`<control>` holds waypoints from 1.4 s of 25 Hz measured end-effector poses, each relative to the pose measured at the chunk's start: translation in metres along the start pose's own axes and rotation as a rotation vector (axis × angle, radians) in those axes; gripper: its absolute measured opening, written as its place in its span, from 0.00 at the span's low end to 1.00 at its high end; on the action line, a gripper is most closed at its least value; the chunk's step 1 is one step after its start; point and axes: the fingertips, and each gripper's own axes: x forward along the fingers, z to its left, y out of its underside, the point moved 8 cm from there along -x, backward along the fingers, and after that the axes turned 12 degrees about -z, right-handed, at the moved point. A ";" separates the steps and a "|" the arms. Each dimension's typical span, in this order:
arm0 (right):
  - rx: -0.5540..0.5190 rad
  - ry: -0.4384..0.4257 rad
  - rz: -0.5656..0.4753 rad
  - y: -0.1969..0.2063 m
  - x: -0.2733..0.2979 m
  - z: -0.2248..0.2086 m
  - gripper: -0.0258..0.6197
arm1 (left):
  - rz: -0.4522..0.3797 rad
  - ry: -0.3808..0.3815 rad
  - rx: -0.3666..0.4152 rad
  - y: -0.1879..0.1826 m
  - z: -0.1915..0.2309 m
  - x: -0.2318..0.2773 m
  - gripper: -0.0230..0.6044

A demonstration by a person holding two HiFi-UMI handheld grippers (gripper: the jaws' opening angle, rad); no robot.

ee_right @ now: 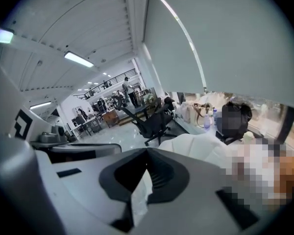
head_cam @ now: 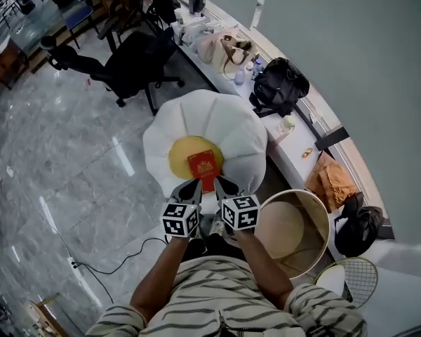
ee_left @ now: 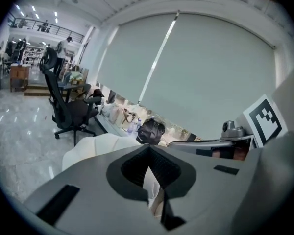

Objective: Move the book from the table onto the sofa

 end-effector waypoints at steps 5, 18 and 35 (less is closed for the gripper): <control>-0.025 -0.028 -0.093 -0.043 -0.010 0.021 0.06 | -0.067 0.030 0.048 -0.038 -0.016 -0.015 0.04; -0.107 -0.055 -0.297 -0.123 -0.035 0.064 0.06 | -0.271 0.057 0.125 -0.125 -0.032 -0.053 0.04; -0.197 -0.077 -0.452 -0.162 -0.053 0.075 0.06 | -0.415 0.084 0.196 -0.163 -0.052 -0.053 0.04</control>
